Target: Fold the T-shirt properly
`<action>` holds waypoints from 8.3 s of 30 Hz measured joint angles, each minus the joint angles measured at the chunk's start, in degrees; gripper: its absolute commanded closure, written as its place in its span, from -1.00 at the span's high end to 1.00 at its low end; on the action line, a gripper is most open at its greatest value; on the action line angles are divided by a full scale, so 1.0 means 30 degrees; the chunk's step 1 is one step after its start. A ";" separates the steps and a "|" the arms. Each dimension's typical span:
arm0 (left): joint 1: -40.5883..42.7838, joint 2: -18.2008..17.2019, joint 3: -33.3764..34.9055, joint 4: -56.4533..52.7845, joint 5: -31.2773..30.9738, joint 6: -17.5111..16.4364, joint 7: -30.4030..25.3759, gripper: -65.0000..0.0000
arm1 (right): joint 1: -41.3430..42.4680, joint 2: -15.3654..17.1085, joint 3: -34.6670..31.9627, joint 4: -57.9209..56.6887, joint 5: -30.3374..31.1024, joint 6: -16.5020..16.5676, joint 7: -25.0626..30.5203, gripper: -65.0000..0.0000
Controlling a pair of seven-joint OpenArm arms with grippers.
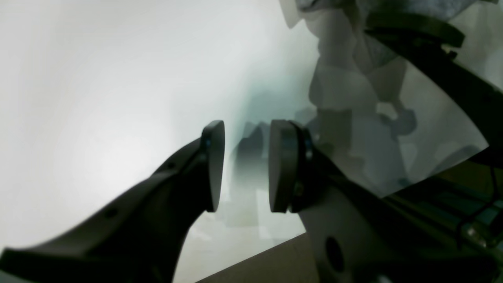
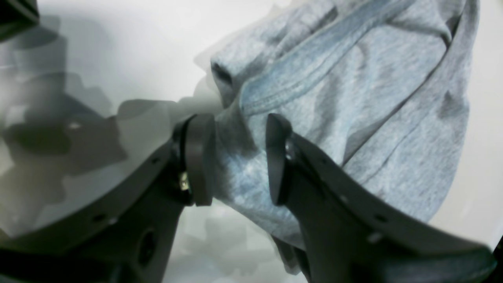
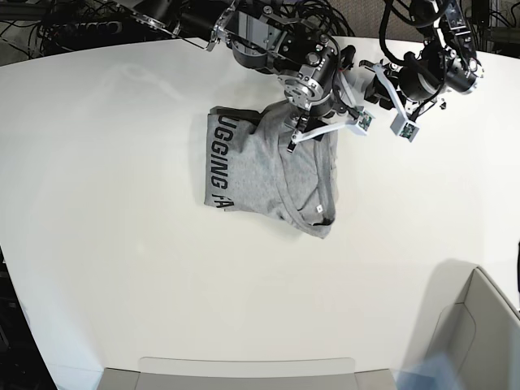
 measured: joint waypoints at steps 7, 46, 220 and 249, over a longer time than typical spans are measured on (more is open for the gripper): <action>0.0000 0.0000 0.0000 0.0000 0.0000 0.0000 0.0000 -0.42 | 0.0423 -0.0036 0.0073 -0.0838 0.0015 -0.0007 0.0058 -0.32; 0.0044 -0.0044 -0.0007 -0.0015 0.0284 0.0007 0.0087 -0.42 | 0.2579 -0.0423 -0.3971 -0.1049 0.1326 -0.0087 0.2076 -1.00; 1.2429 -0.2441 0.5195 -1.0156 0.2295 1.0528 -2.2549 -1.00 | -1.4666 0.0546 3.0541 -0.6521 -0.0656 1.3529 1.7158 -1.00; -0.3067 0.0255 1.1599 -3.7069 0.2280 0.6462 -3.1882 -1.00 | -0.6244 0.6390 3.5787 -2.8013 -1.0688 0.1129 2.7576 -1.00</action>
